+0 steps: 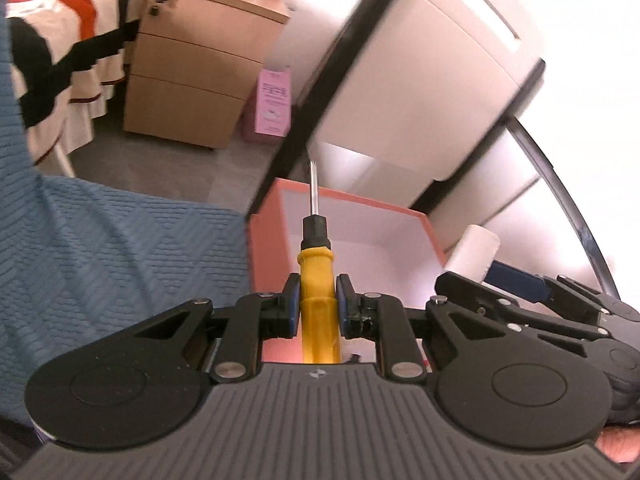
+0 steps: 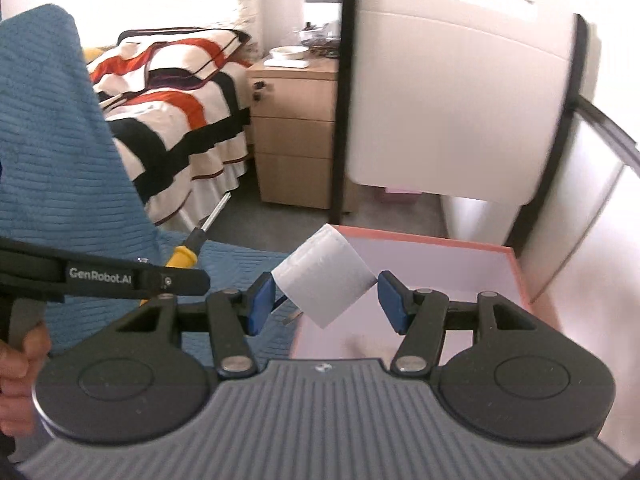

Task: Organize rigid objects
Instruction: 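Lower screwdriver into box and open left gripper while right tool lowers charger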

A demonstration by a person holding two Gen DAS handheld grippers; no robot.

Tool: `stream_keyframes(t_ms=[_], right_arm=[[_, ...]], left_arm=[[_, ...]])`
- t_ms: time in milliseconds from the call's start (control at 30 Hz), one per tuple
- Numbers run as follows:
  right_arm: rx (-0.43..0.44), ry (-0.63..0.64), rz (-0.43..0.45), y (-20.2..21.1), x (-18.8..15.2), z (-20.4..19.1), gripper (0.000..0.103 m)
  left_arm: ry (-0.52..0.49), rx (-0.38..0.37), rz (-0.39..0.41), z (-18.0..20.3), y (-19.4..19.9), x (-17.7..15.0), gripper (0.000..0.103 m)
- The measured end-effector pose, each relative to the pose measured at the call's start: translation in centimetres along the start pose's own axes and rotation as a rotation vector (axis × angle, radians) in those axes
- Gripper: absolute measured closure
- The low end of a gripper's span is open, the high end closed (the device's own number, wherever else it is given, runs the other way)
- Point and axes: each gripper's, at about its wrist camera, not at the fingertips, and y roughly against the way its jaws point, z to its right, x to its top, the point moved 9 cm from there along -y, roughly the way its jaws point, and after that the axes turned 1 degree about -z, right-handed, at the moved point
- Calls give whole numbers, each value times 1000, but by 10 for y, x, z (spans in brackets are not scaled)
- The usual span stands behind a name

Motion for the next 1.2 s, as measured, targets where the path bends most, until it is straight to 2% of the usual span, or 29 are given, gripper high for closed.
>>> stream_keyframes(t_ms=[133,333,533,833,1067,1200], right_arm=[[-6,-59,-31,-8,-15,29,43],[-4,-158,-92,-24,-48,68,43],[-15,-205,-138,-48,-79,98,43],[-55,-228,-197,-85,-117,120,43],[-78,-313,-258,-105,-145,140,43],[-64,-302,-263,-111,-150,139,43]], left_arm=[[-11,-2,-26,28,-25,-9,82],[-9,18,-73,49,-69,-25,82],[-24,54,-116,50,-106,-42,82],[-19,99,-206,49,-164,-69,82],[-40,118,-256,48,-192,-81,81],[-62,129,-260,47,-197,-83,81]])
